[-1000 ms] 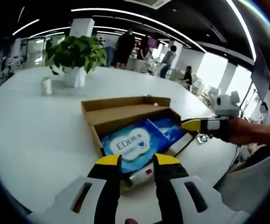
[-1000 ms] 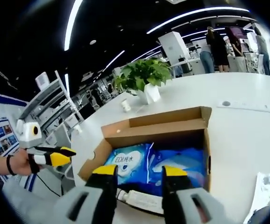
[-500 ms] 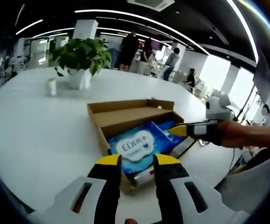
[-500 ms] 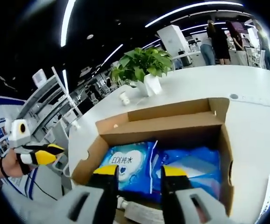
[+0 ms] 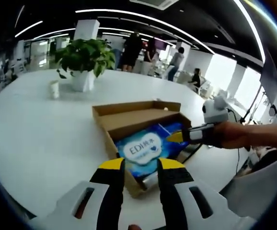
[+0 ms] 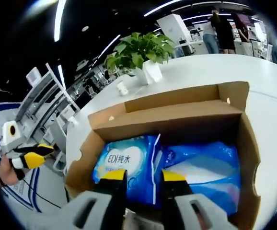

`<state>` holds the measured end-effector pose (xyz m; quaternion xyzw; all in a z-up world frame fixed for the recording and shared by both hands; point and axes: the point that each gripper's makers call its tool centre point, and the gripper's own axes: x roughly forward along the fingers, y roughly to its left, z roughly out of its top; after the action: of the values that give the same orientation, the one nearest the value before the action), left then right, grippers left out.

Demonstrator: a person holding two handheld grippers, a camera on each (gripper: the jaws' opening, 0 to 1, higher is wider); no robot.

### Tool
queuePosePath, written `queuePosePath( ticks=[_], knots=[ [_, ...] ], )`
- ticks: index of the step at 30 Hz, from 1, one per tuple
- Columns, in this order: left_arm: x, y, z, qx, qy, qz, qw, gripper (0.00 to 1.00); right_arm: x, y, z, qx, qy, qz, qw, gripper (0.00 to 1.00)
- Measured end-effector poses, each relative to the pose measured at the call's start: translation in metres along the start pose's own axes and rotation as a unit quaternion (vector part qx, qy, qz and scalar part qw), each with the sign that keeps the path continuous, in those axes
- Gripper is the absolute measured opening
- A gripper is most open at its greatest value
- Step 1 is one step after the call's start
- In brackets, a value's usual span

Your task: Operate the shoe box by opening the lid, removing the specified soft item, and placing it in the target area until the item is outside and the box remains undamaged.

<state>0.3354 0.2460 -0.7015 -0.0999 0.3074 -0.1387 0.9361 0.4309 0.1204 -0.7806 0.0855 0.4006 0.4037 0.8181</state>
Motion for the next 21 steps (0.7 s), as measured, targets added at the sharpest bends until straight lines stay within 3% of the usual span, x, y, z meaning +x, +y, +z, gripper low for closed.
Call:
queuePosePath(
  ticks=[10, 21],
  knots=[
    [0.005, 0.002, 0.000, -0.001, -0.001, -0.002, 1.0000, 0.26, 0.021, -0.017, 0.000, 0.009, 0.023, -0.005, 0.9997, 0.12],
    [0.003, 0.005, -0.005, -0.005, 0.000, 0.002, 1.0000, 0.26, 0.023, -0.018, -0.002, 0.003, 0.034, -0.007, 0.9994, 0.00]
  ],
)
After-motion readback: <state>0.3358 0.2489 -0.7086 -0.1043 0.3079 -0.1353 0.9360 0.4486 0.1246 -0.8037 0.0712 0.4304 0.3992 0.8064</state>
